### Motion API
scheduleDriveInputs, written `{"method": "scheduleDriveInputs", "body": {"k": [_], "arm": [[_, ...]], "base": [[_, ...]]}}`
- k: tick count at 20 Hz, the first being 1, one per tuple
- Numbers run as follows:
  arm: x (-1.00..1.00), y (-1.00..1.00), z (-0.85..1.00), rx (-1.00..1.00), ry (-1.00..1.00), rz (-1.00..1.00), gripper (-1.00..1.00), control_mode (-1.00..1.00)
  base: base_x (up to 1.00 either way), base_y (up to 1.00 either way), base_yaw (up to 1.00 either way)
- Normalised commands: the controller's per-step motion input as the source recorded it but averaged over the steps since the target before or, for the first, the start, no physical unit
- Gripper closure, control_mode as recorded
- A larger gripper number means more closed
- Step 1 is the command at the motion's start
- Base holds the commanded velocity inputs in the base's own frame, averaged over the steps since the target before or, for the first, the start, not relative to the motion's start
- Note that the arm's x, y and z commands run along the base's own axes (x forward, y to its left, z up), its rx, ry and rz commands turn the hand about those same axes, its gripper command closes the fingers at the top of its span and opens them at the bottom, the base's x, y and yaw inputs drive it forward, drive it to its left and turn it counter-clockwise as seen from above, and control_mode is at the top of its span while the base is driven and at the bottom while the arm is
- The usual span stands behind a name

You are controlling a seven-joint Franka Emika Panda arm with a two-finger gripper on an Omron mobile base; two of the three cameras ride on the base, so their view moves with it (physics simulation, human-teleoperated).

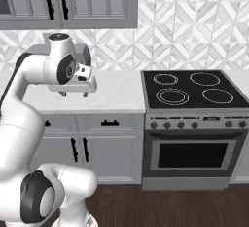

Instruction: Gather all objects into one cabinet and sort the glasses and bowls to opposite sides.

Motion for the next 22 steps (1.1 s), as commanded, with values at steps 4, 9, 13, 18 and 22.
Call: {"method": "scheduleDriveInputs", "body": {"k": [4, 9, 13, 18, 22], "arm": [[0.00, 0.00, 0.00, 0.00, 0.00, 0.00, -1.00, 1.00], [0.00, 0.00, 0.00, 0.00, 0.00, 0.00, -1.00, 1.00], [0.00, 0.00, 0.00, 0.00, 0.00, 0.00, -1.00, 1.00], [0.00, 0.00, 0.00, 0.00, 0.00, 0.00, -1.00, 1.00], [0.00, 0.00, 0.00, 0.00, 0.00, 0.00, -1.00, 1.00]], "base": [[0.09, -1.00, -0.41], [0.17, -1.00, -0.43], [0.21, -1.00, -0.43], [0.21, -1.00, -0.42], [0.26, -1.00, -0.39]]}}
